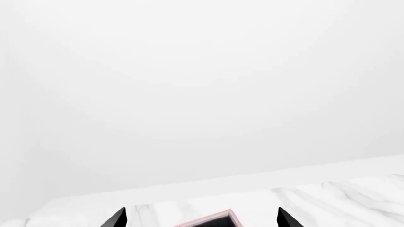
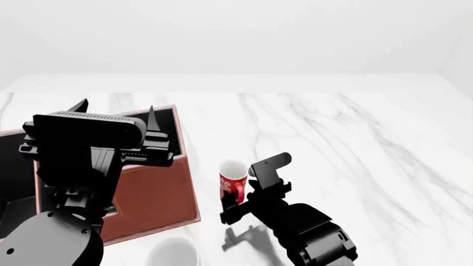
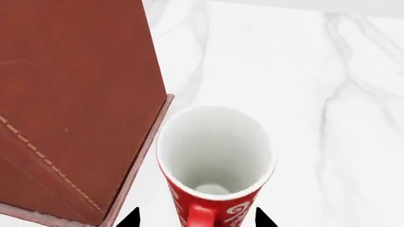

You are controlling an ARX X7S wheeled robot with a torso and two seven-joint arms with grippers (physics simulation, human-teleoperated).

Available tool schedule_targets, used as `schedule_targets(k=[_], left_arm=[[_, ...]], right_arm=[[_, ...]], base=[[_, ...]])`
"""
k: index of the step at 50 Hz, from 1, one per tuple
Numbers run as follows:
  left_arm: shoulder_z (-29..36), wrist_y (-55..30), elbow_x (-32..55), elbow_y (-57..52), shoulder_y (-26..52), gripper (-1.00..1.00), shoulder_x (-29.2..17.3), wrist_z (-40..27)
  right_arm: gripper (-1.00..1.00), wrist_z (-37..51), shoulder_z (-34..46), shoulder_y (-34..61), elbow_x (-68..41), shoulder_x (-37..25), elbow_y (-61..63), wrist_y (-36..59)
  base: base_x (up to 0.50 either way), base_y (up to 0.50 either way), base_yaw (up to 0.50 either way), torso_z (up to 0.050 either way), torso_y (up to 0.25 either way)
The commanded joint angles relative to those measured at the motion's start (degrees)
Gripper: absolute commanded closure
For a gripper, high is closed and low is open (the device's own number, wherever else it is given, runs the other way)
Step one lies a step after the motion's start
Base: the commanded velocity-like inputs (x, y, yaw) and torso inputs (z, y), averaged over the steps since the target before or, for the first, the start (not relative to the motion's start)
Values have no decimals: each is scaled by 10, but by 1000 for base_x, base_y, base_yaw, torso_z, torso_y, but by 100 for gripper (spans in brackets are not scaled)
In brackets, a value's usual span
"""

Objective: Pick up the red mug and place it to the right of the caddy.

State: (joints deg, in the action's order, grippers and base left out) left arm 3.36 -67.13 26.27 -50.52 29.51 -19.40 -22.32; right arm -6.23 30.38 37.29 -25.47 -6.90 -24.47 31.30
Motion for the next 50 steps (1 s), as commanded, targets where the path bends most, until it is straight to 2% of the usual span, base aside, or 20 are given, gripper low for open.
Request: schedule_targets(k=[1,17,24,28,36,38,42,45,50], left_arm=[[-17,7,-11,-3,-7,-100,9,16],[-20,6,-4,-4,-7,-100,6,13],[-21,5,-1,-5,-6,-100,6,11],[-16,10,-3,0,-8,-100,6,10],[-14,15,-2,2,-9,-100,4,8],[-11,18,-4,4,-11,-100,3,8],[-9,18,-2,4,-11,-100,3,7],[-7,18,-2,4,-10,-100,2,6],[-4,16,-1,3,-7,-100,2,4]], right_arm=[[-100,-8,-11,0,6,9,-2,12],[-100,19,-24,-33,-20,-34,101,58],[-100,41,-75,-85,-94,-90,276,123],[-100,83,-143,-127,-165,-127,416,165],[-100,112,-229,-157,-276,-168,562,206],[-100,115,-242,-160,-289,-169,570,204],[-100,141,-273,-186,-237,-149,596,130],[-100,148,-298,-203,-243,-138,612,104],[-100,140,-338,-266,-236,-123,666,33]], base=[[0,0,0,0,0],[0,0,0,0,0],[0,0,0,0,0],[0,0,0,0,0],[0,0,0,0,0],[0,0,0,0,0],[0,0,0,0,0],[0,0,0,0,0],[0,0,0,0,0]])
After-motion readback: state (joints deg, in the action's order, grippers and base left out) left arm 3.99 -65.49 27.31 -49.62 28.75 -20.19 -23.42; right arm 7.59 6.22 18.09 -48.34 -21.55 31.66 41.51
